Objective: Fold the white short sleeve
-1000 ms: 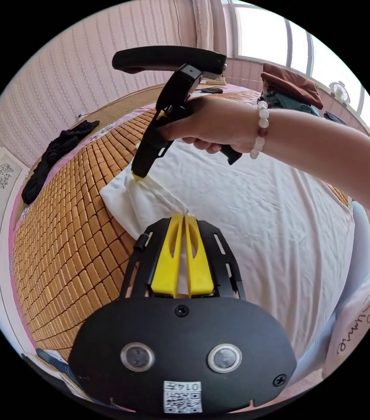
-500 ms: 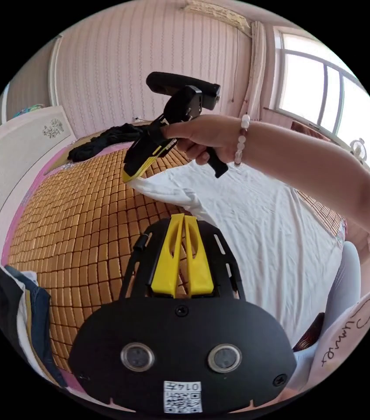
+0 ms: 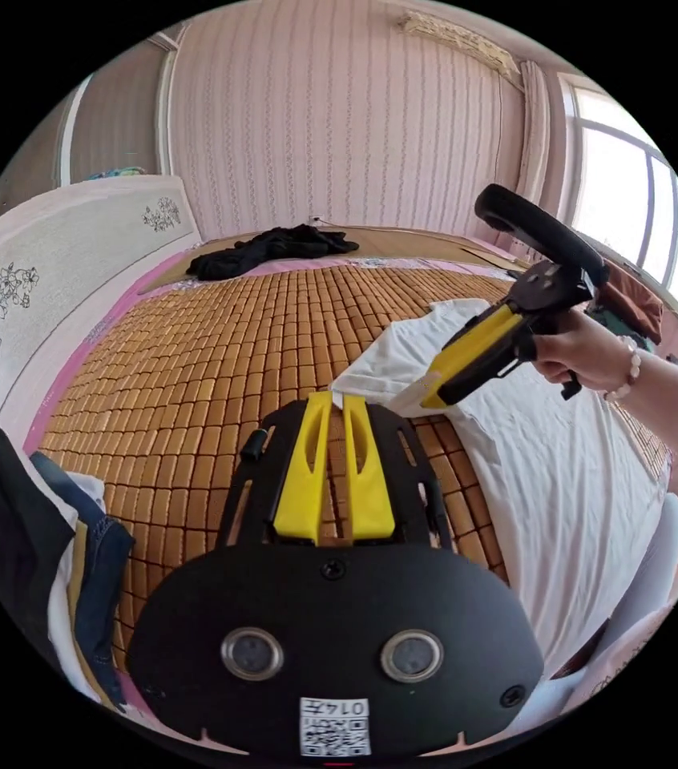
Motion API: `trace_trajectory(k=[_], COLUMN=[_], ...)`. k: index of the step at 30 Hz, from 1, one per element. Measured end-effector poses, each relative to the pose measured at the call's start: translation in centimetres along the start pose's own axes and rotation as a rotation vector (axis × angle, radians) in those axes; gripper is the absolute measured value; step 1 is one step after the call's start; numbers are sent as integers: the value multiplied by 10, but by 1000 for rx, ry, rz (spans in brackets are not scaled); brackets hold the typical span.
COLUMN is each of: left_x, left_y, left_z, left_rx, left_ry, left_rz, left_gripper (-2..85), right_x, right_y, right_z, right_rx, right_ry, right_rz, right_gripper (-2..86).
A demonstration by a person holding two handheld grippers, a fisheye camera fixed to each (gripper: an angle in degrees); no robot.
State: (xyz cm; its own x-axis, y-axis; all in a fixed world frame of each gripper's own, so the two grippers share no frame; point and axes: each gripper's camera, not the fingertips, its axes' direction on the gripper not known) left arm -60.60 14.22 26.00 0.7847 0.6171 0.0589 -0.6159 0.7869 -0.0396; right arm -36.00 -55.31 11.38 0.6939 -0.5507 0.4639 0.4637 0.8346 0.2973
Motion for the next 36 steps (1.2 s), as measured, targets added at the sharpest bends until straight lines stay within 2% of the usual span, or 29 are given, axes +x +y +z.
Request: trace_trajectory(k=[3,6,9,12,16,20,25,31,36], left_x=[-4,-1,-3,-13,-31,-31,-33,-57,-76], left_y=[-30,-49,-55,-55,-57,-54,-50,-48,-45], left_z=[46,84,85,75,74,75,70,52,53], left_rx=[-150,-311,-281,-196,-169,-167,-190,-159,-185], left_ry=[17,-18,9,-84,-92,-178,-228,-225,-128], left_rz=[50,135,174,130,72,109,131,80,36], left_gripper=[51,56,4,-6,-8,5,49,68,68], right_x=[-7,-19,-26,-37,-57,-74,-103,-98,-111], right_y=[6,10,10,10,2,-7,13,30,23], right_z=[8,3,0,2,19,36,28,21,38], right_rx=[71,169,217,254,267,221,231,238,234], right_ry=[-6,-8,-90,-144,-103,-89,45,36,90], right_rz=[-11,-51,-82,-124,-158,-177,-265,-234,-248], right_gripper=[30,17,12,13,24,55,90,78,74])
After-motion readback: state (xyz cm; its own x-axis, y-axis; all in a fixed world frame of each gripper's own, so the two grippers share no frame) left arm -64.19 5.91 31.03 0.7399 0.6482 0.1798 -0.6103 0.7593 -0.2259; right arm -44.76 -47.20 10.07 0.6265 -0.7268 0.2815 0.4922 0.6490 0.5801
